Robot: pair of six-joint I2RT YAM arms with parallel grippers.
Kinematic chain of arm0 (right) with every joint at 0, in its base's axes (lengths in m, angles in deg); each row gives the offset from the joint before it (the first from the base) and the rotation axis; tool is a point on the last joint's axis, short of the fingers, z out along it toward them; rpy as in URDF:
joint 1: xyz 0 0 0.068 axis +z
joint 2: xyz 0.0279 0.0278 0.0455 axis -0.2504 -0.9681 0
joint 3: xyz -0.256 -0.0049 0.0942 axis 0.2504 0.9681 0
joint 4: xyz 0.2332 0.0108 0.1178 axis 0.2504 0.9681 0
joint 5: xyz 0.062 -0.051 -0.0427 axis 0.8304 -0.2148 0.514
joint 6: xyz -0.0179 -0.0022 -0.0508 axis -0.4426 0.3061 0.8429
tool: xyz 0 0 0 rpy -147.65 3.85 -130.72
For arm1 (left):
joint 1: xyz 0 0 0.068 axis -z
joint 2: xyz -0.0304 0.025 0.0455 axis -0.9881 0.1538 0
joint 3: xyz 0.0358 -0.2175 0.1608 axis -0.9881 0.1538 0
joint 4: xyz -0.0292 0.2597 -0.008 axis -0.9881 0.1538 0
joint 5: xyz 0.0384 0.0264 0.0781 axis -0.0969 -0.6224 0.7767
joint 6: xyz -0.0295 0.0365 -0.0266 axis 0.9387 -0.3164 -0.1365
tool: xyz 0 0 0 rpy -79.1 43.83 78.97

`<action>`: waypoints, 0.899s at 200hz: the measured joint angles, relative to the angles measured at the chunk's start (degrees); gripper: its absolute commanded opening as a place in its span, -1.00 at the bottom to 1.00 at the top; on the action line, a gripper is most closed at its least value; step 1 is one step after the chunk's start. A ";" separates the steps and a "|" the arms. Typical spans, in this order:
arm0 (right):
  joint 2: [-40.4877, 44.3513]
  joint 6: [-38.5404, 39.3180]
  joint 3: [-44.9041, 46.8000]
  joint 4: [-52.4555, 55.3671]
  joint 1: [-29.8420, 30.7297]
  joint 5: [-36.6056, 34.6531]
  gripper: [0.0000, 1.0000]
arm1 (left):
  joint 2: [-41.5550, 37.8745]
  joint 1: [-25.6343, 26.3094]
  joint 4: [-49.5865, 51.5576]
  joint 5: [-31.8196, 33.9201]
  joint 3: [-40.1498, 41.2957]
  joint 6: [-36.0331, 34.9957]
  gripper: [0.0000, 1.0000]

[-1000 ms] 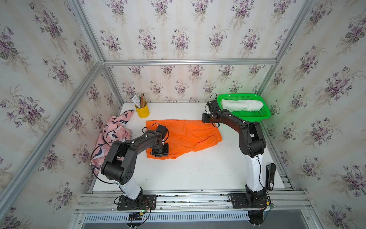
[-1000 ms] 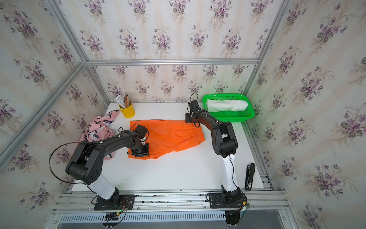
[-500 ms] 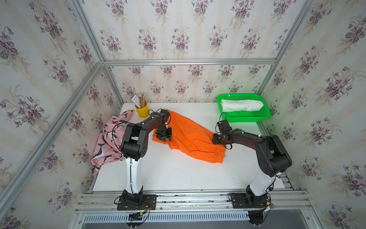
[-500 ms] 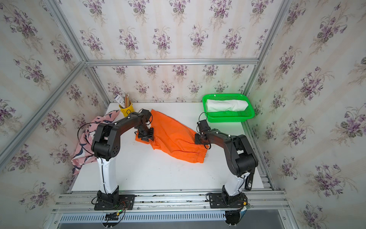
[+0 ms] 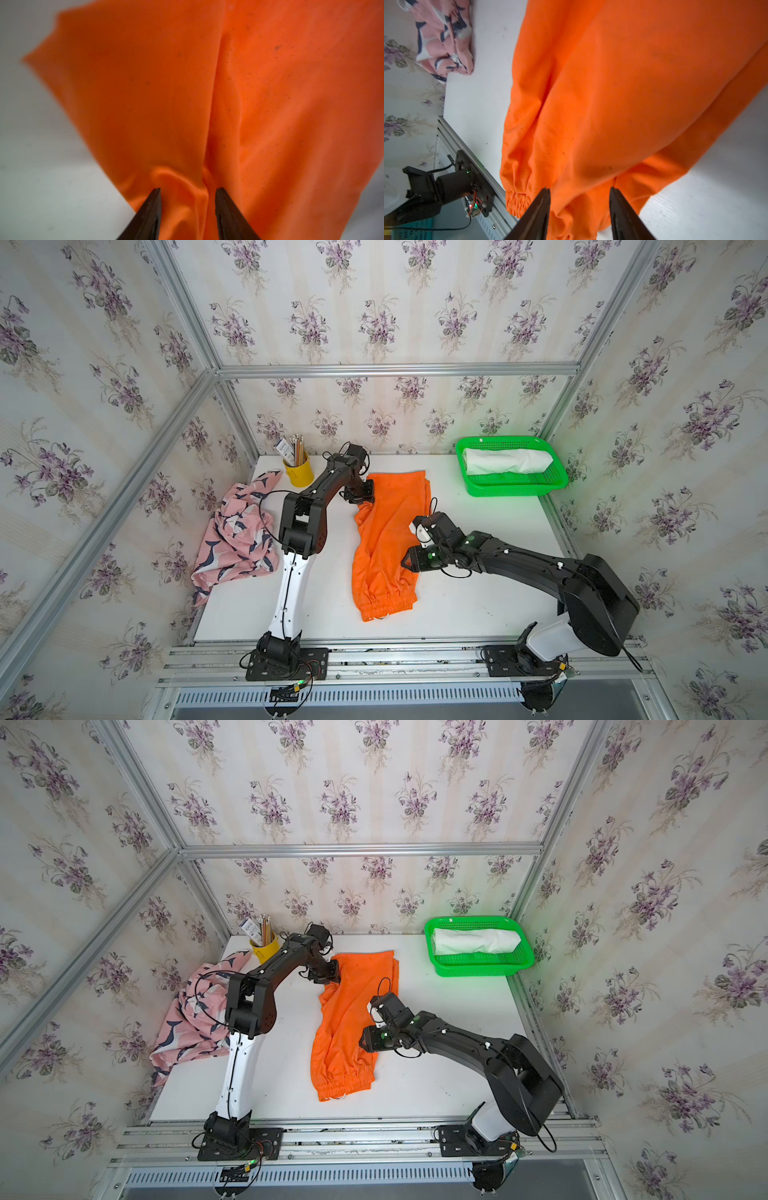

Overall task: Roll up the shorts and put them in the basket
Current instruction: Adjust the shorts at the center of the board.

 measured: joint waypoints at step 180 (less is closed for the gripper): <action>-36.39 4.44 -30.38 0.52 -21.57 1.53 -0.11 | -37.18 20.06 -9.94 0.63 59.25 10.38 -0.05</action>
